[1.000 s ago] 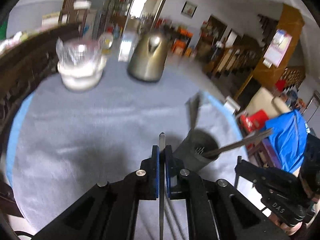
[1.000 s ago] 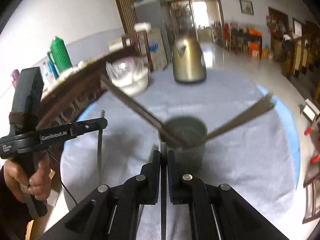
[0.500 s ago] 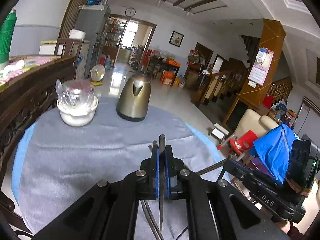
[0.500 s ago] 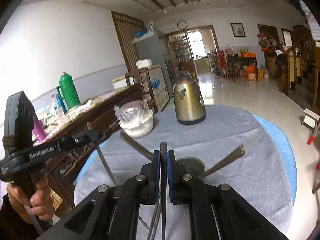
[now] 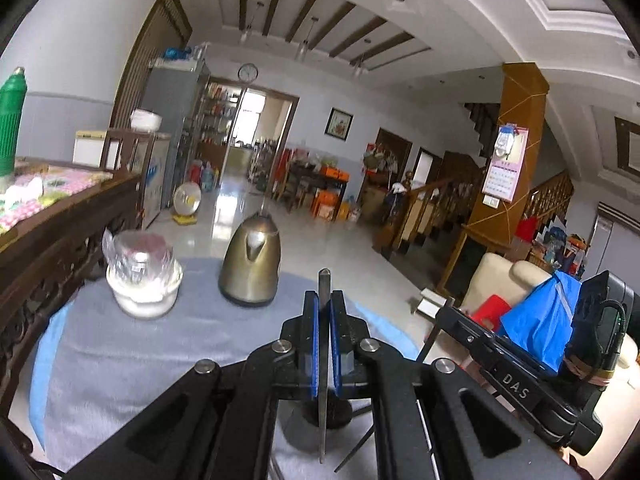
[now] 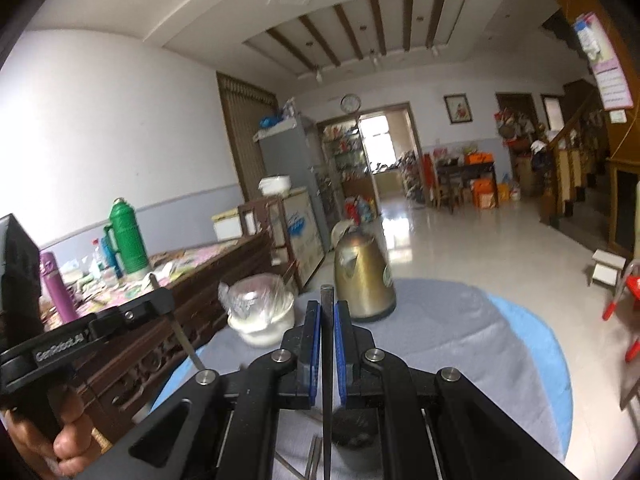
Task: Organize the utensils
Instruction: 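Lower the chopsticks into the cup and open the left tool while the right tool opens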
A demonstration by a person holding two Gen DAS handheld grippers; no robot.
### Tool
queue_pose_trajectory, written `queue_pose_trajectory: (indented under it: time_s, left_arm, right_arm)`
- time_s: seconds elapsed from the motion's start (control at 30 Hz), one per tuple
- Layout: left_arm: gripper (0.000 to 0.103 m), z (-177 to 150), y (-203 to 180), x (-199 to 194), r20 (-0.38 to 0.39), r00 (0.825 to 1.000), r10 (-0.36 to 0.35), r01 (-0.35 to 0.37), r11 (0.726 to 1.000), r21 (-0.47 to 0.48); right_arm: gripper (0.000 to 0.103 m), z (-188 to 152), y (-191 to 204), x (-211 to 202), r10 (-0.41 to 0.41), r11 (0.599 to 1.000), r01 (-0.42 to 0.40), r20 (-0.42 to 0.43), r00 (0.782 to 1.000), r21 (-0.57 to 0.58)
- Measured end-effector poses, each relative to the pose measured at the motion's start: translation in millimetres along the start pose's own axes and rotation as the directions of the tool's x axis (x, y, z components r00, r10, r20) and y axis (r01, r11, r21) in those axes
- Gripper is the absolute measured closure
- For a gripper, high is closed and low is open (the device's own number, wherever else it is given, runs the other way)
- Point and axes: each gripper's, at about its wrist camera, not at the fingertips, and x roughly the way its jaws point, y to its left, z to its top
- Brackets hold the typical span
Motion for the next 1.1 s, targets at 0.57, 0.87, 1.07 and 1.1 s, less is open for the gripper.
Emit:
queue_pose_trajectory:
  time_s: [0.57, 0.87, 1.07, 1.1]
  left_arm:
    - [0.097, -9, -14, 75, 0.077, 0.994, 0.081, -0.082, 0.996, 0.019]
    - [0.097, -26, -9, 99, -0.058, 0.993, 0.100, -0.099, 0.995, 0.019]
    - [0.065, -29, -15, 74, -0.048, 0.995, 0.090, -0.087, 0.995, 0.054]
    - [0.065, -29, -17, 65, -0.038, 0.995, 0.091, -0.088, 0.994, 0.068]
  right_arm:
    - [0.096, -8, -17, 44, -0.141, 0.990, 0.139, 0.075, 0.987, 0.028]
    - [0.094, -21, -31, 51, -0.089, 0.993, 0.092, -0.045, 0.995, 0.075]
    - [0.085, -23, -53, 40, -0.055, 0.982, 0.072, -0.103, 0.993, 0.174]
    - [0.084, -21, -57, 37, -0.053, 0.981, 0.070, -0.096, 0.994, 0.182]
